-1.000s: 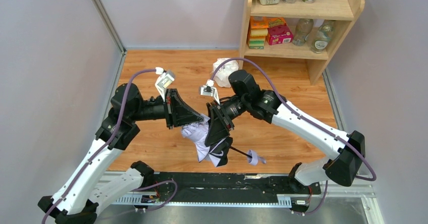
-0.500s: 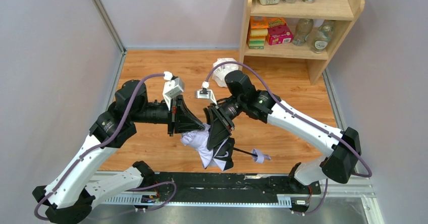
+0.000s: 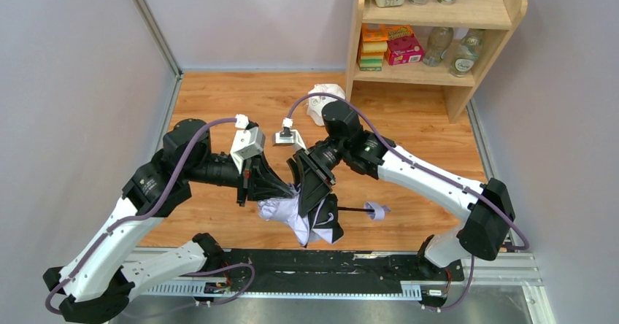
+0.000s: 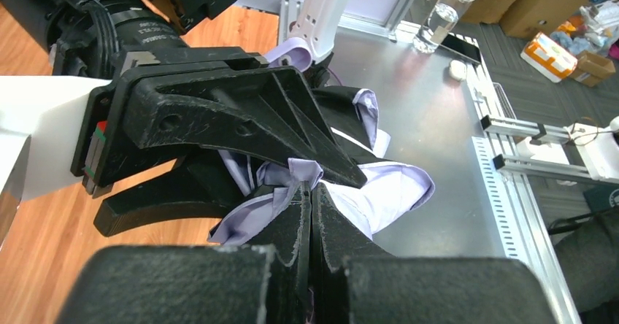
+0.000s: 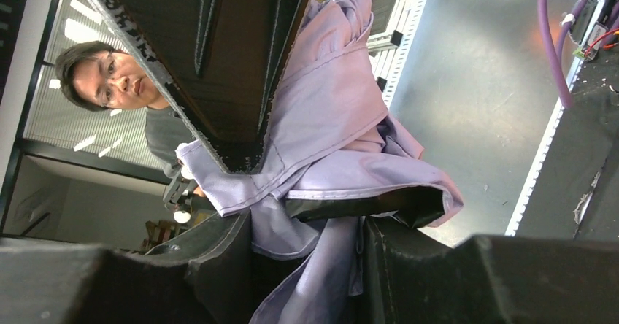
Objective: Put away the umbrella
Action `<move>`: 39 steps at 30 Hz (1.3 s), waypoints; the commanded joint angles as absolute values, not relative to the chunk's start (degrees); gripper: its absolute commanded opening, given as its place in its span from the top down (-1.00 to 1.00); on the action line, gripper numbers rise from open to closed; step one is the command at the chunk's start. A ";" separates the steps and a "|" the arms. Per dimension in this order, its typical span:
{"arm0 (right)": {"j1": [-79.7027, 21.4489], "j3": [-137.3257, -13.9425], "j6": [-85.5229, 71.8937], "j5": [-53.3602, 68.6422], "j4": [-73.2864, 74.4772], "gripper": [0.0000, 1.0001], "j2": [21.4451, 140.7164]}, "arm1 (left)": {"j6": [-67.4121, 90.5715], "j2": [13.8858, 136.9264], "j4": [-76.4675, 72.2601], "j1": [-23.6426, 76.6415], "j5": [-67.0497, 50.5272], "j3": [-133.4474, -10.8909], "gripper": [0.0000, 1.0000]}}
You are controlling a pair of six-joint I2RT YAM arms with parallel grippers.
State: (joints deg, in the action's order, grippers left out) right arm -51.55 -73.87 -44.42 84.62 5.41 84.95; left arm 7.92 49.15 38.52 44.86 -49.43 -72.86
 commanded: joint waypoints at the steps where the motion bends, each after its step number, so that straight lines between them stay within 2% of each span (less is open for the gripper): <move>1: -49.75 -75.76 -52.29 78.49 -7.29 1.00 85.52 | 5.89 49.30 44.38 47.02 -60.64 -73.30 1.00; 4: -49.40 -75.94 -52.29 78.14 -6.94 1.00 85.87 | 4.22 49.40 45.88 47.02 -64.50 -73.30 0.94; 6: -49.22 -76.02 -52.03 78.31 -6.59 1.00 86.31 | 3.96 48.52 45.53 47.02 -65.12 -73.13 0.76; 7: -49.04 -76.20 -51.42 78.22 -5.29 1.00 86.22 | 3.61 47.91 45.53 47.02 -66.35 -73.13 0.58; 9: -48.69 -77.08 -48.27 78.05 -1.77 1.00 86.48 | 3.43 46.76 45.62 47.02 -67.06 -73.30 0.36; 11: -48.78 -77.69 -46.85 77.61 -0.26 1.00 86.40 | 3.25 46.06 45.79 47.02 -67.06 -73.30 0.17; 12: -48.87 -77.70 -46.76 77.43 -0.18 1.00 86.22 | 3.16 45.88 46.14 47.02 -66.54 -73.39 0.15; 15: -48.96 -78.48 -42.83 76.82 5.16 1.00 85.61 | 2.73 46.23 47.80 47.02 -61.27 -75.22 -0.03; 18: -48.96 -80.85 -29.75 74.02 21.22 1.00 85.26 | 4.21 45.62 48.34 47.02 -45.68 -79.70 -0.04; 21: -48.87 -80.25 -21.72 65.86 29.26 1.00 83.16 | 7.62 45.18 50.36 47.02 -27.73 -84.46 -0.04; 23: -48.95 -79.63 -18.74 54.55 30.58 1.00 81.22 | 11.75 43.16 48.36 47.02 -16.91 -84.55 -0.07; 24: -48.96 -79.45 -17.59 48.58 30.32 1.00 80.51 | 14.30 41.24 47.73 46.93 -5.82 -83.42 -0.13; 25: -49.13 -78.50 -17.14 41.99 29.63 1.00 79.20 | 19.29 40.44 47.90 47.02 -0.32 -82.63 -0.16; 26: -49.30 -76.92 -17.40 35.22 26.83 1.00 77.80 | 26.30 39.21 48.60 47.02 11.40 -81.31 -0.27; 28: -49.92 -72.36 -19.50 22.91 19.38 1.00 74.81 | 36.41 38.06 51.32 47.02 21.40 -78.68 -0.39; 32: -54.30 -66.02 -15.13 9.60 7.50 1.00 70.93 | 49.79 39.19 48.52 47.02 22.68 -73.05 -0.46; 39: -60.55 -65.30 -7.39 -6.22 3.24 1.00 69.52 | 53.35 42.89 33.59 46.93 13.81 -69.18 -0.47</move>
State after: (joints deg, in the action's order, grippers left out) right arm -57.69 -63.51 -13.45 8.19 13.32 72.10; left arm 47.46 41.87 44.75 46.92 16.34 -70.74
